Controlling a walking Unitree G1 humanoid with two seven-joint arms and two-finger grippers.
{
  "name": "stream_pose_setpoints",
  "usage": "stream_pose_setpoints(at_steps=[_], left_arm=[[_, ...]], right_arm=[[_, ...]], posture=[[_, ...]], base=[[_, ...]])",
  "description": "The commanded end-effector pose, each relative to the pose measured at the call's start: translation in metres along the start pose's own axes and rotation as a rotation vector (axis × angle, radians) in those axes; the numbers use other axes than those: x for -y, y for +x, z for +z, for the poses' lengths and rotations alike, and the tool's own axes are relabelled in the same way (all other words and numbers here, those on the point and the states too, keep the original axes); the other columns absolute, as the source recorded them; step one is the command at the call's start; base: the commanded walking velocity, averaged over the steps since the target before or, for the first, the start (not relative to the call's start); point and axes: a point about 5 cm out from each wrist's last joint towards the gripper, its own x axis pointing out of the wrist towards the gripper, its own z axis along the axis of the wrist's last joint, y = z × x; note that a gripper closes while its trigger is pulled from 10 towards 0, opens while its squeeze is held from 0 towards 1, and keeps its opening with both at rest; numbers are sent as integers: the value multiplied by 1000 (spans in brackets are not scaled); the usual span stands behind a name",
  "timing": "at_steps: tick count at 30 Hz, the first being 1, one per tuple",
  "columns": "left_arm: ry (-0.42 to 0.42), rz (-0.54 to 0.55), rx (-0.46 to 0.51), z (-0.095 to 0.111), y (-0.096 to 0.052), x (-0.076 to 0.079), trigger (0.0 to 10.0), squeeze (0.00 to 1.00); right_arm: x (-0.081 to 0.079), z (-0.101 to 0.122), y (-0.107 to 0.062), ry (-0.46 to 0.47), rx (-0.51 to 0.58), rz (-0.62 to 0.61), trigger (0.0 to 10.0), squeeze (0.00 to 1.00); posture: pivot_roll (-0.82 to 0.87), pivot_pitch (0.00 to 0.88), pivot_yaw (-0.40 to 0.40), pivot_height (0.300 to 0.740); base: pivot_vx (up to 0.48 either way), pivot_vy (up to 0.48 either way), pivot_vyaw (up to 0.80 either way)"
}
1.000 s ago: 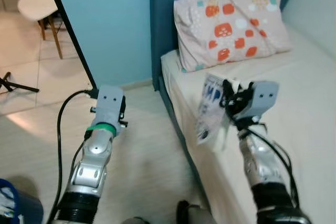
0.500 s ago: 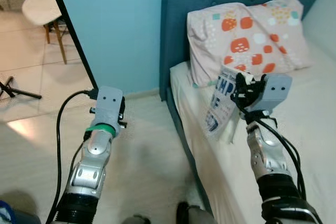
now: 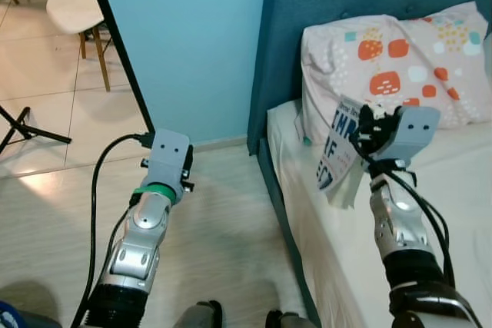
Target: Clean up the room
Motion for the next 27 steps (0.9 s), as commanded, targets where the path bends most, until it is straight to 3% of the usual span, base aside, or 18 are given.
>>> stream_pose_setpoints(at_steps=[1, 18, 27], left_arm=[[10, -15, -17, -6, -3, 3, 10000, 0], [22, -28, -23, -9, -7, 2, 10000, 0], [13, -62, -11, -6, -24, -4, 10000, 0]], right_arm=[[9, -1, -3, -9, 10, -27, 10000, 0], [6, -11, -7, -10, -22, -21, 10000, 0], [20, -14, -2, 63, -50, -74, 10000, 0]], posture=[[52, 89, 45, 730], [54, 109, 49, 730], [77, 204, 81, 730]], base=[[0, 0, 0], [0, 0, 0], [0, 0, 0]])
